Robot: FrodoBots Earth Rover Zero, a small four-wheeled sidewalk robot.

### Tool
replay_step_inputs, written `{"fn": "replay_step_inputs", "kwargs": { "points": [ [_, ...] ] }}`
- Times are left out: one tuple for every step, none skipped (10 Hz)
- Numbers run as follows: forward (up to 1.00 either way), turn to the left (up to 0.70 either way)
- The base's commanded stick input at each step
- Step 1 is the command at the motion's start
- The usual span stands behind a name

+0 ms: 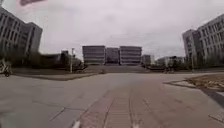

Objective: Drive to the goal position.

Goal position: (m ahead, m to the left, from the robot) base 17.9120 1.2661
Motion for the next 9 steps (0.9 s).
{"fn": "replay_step_inputs", "kwargs": {
  "points": [
    [1.0,0.0],
    [1.0,0.0],
    [1.0,0.0],
    [1.0,0.0],
    [1.0,0.0],
    [1.0,0.0],
    [1.0,0.0],
    [1.0,0.0],
    [1.0,0.0]
  ]
}}
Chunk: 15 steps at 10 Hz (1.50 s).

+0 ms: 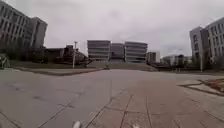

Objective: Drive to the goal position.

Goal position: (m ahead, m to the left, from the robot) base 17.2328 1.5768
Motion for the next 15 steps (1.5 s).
{"fn": "replay_step_inputs", "kwargs": {
  "points": [
    [1.0,0.0],
    [1.0,0.0],
    [1.0,0.0],
    [1.0,0.0],
    [1.0,0.0],
    [1.0,0.0],
    [1.0,0.0],
    [1.0,0.0],
    [1.0,-0.32],
    [1.0,-0.38],
    [1.0,-0.36],
    [1.0,-0.16],
    [1.0,-0.02],
    [1.0,0.0],
    [1.0,0.0]
  ]
}}
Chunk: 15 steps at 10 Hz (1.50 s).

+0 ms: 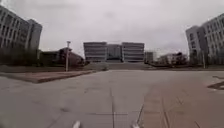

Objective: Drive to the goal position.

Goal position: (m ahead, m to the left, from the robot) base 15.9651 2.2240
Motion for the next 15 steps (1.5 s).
{"fn": "replay_step_inputs", "kwargs": {
  "points": [
    [1.0,0.0],
    [1.0,0.0],
    [1.0,0.0],
    [1.0,0.0],
    [1.0,0.0],
    [1.0,0.0],
    [1.0,0.0],
    [1.0,0.0],
    [1.0,0.0],
    [1.0,0.0],
    [1.0,0.0],
    [1.0,0.0],
    [1.0,0.0],
    [1.0,0.0],
    [1.0,0.0]
  ]
}}
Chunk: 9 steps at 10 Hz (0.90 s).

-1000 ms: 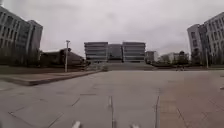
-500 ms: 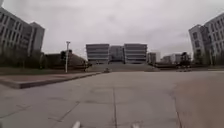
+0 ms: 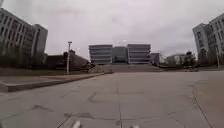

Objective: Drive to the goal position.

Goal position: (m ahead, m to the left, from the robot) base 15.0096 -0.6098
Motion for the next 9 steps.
{"fn": "replay_step_inputs", "kwargs": {
  "points": [
    [1.0,0.0],
    [1.0,0.0],
    [1.0,0.0],
    [1.0,0.0],
    [1.0,0.0],
    [1.0,0.0],
    [1.0,0.0],
    [1.0,0.0],
    [1.0,0.0]
  ]
}}
